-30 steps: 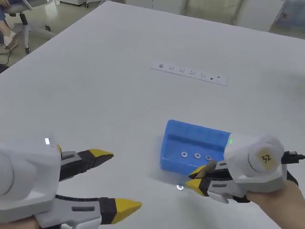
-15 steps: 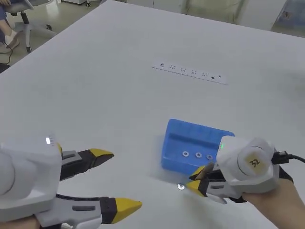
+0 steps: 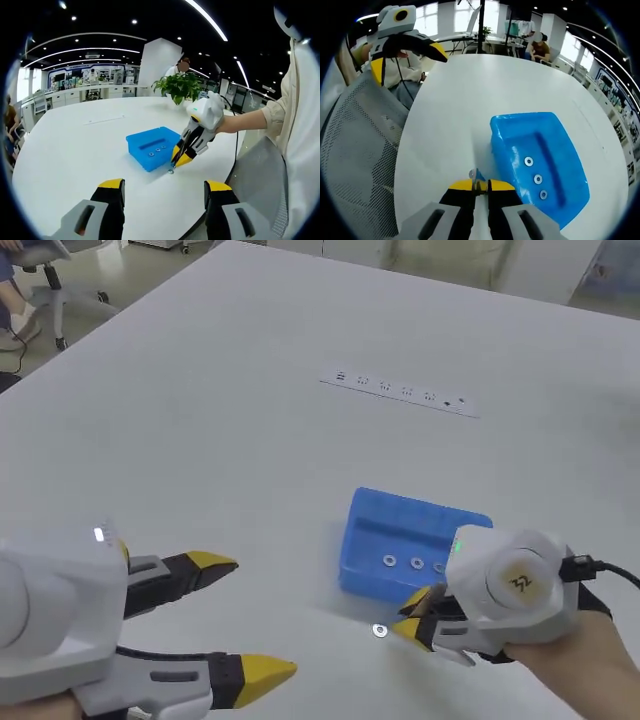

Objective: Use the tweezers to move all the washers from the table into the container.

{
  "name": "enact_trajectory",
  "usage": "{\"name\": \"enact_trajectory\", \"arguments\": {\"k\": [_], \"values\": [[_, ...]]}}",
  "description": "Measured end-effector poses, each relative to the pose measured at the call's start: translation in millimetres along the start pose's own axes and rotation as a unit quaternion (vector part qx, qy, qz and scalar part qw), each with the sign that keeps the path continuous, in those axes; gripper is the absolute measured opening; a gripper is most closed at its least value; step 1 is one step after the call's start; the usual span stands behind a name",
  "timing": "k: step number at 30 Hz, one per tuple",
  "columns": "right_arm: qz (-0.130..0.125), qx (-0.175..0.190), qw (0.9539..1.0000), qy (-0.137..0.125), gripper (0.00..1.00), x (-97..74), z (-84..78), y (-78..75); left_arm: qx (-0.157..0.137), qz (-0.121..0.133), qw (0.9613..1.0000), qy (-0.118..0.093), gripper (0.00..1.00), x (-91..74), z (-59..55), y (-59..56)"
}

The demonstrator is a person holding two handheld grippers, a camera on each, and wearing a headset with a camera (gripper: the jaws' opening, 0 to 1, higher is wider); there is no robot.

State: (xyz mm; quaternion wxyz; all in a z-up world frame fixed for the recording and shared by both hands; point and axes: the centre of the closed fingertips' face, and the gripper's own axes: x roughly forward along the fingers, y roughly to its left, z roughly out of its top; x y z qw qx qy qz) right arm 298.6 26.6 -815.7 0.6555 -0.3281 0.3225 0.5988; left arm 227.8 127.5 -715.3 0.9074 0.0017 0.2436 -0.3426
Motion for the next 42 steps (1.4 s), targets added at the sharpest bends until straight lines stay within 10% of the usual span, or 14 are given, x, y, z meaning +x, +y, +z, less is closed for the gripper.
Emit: {"name": "enact_trajectory", "arguments": {"k": [18, 33, 42], "values": [[0.014, -0.001, 0.9994, -0.030, 0.04, -27.9, 13.8, 14.1, 0.003, -0.005, 1.0000, -0.002, 0.64, 2.0, 1.9, -3.4], [-0.043, 0.047, 0.9946, -0.083, 0.04, -79.7, 18.6, -22.1, 0.007, -0.011, 0.9999, -0.002, 0.64, 3.9, 4.8, -8.1], [-0.076, 0.066, 0.9923, -0.073, 0.04, -77.1, 13.4, -51.6, 0.010, -0.012, 0.9999, -0.003, 0.64, 3.8, 6.4, -9.7]]}}
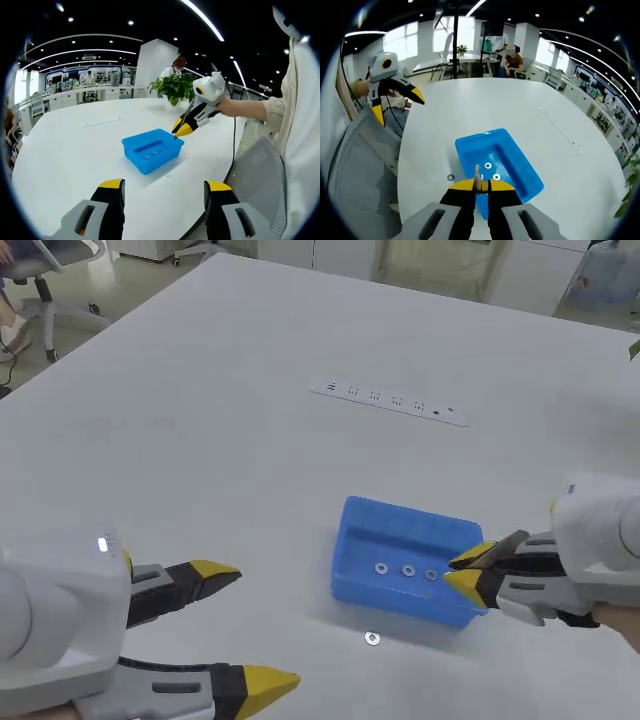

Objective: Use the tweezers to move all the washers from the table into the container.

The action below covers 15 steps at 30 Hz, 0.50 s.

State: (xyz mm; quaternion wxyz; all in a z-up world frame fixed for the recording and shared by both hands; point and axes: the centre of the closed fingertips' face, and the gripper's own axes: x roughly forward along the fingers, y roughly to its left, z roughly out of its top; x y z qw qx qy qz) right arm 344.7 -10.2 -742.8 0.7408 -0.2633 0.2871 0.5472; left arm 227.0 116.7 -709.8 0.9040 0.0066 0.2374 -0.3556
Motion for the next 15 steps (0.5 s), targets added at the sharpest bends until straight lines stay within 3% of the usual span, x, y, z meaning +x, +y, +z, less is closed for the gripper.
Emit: {"name": "enact_trajectory", "arguments": {"k": [4, 8, 15], "values": [[-0.017, -0.009, 0.9988, 0.046, 0.04, 13.1, -13.9, -11.8, -0.002, 0.003, 1.0000, 0.000, 0.64, -2.3, -1.2, 1.6], [-0.022, -0.008, 0.9969, 0.075, 0.04, 26.0, -25.1, -19.1, -0.005, 0.008, 1.0000, 0.002, 0.64, -4.8, -3.8, 4.6], [-0.024, 0.013, 0.9942, 0.104, 0.04, 42.0, -36.8, -31.6, -0.009, 0.013, 0.9999, 0.004, 0.64, -7.1, -6.2, 7.1]]}}
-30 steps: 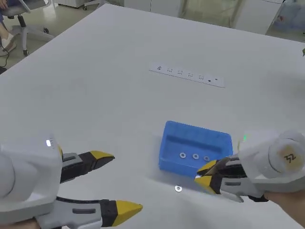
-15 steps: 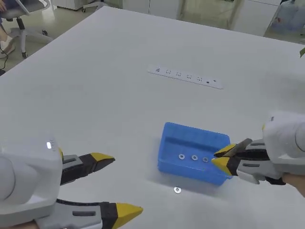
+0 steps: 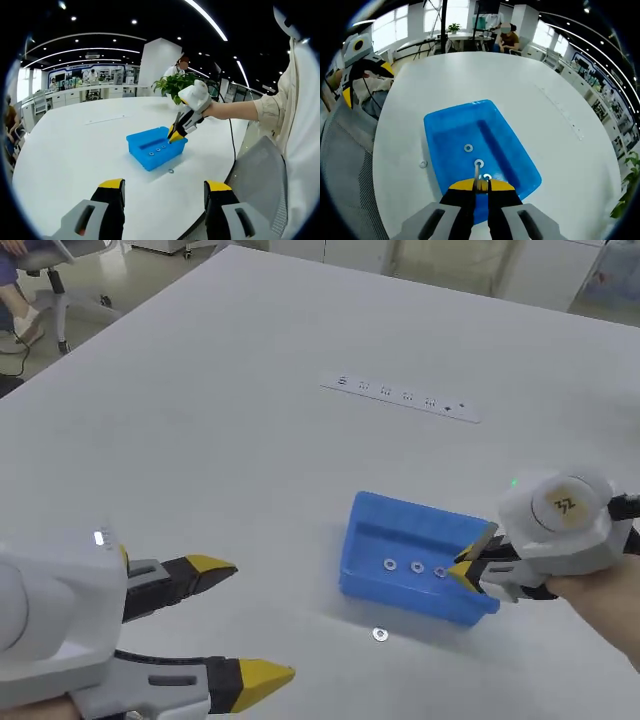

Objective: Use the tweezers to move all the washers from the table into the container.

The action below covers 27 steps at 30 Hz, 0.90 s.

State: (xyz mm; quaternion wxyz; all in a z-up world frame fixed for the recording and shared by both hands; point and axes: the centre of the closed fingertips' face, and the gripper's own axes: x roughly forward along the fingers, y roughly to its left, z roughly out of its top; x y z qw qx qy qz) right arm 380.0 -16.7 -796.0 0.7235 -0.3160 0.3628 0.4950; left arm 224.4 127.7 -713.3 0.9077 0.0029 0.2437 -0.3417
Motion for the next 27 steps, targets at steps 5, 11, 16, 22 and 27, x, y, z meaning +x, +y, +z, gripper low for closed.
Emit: {"name": "enact_trajectory", "arguments": {"k": [5, 11, 16, 22, 27], "values": [[0.004, -0.004, 0.9999, 0.016, 0.05, 6.3, -4.4, 0.5, -0.002, 0.001, 1.0000, 0.001, 0.64, 0.6, -0.6, 1.2], [0.008, -0.016, 0.9994, 0.030, 0.05, 13.2, -8.6, 2.0, -0.003, -0.001, 1.0000, 0.002, 0.64, 1.7, -1.4, 1.8], [0.009, -0.018, 0.9993, 0.031, 0.05, 12.9, -9.1, 0.3, -0.004, -0.002, 1.0000, 0.003, 0.64, 2.3, -2.3, 3.4], [0.016, -0.008, 0.9995, 0.024, 0.05, 11.1, -8.3, 2.3, -0.003, -0.003, 1.0000, 0.003, 0.64, 3.5, -1.7, 3.2], [0.014, 0.012, 0.9998, 0.000, 0.05, 4.5, -0.7, 3.5, -0.003, -0.005, 1.0000, 0.003, 0.64, 4.1, -1.9, 2.3]]}}
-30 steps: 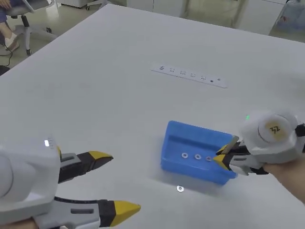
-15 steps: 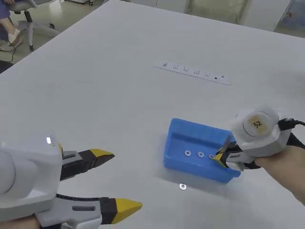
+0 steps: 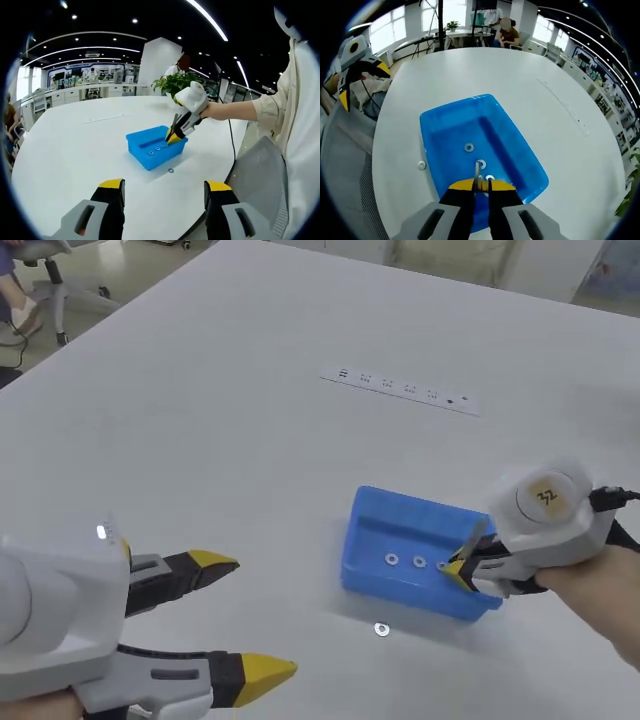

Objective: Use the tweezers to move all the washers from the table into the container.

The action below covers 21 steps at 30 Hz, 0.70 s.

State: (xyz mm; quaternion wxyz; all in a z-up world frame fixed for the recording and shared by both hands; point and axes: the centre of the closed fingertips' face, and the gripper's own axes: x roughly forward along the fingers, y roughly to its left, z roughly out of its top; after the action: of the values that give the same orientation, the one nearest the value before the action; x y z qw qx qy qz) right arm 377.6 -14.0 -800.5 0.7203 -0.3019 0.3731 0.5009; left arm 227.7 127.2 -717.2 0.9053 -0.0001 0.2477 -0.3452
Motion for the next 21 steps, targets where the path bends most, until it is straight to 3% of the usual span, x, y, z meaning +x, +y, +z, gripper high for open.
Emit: {"name": "enact_trajectory", "arguments": {"k": [8, 14, 21], "values": [[-0.011, 0.000, 0.9994, -0.033, 0.05, -14.0, 12.8, 4.0, 0.001, 0.000, 1.0000, -0.002, 0.64, -1.2, 1.1, 0.0], [-0.022, -0.031, 0.9969, -0.069, 0.05, -29.1, 32.5, 14.2, 0.002, -0.002, 1.0000, 0.000, 0.64, -0.3, 0.1, -1.3], [-0.009, -0.052, 0.9941, -0.095, 0.05, -40.9, 48.0, 38.5, 0.004, -0.006, 1.0000, -0.002, 0.64, 2.0, 1.0, -3.5]]}}
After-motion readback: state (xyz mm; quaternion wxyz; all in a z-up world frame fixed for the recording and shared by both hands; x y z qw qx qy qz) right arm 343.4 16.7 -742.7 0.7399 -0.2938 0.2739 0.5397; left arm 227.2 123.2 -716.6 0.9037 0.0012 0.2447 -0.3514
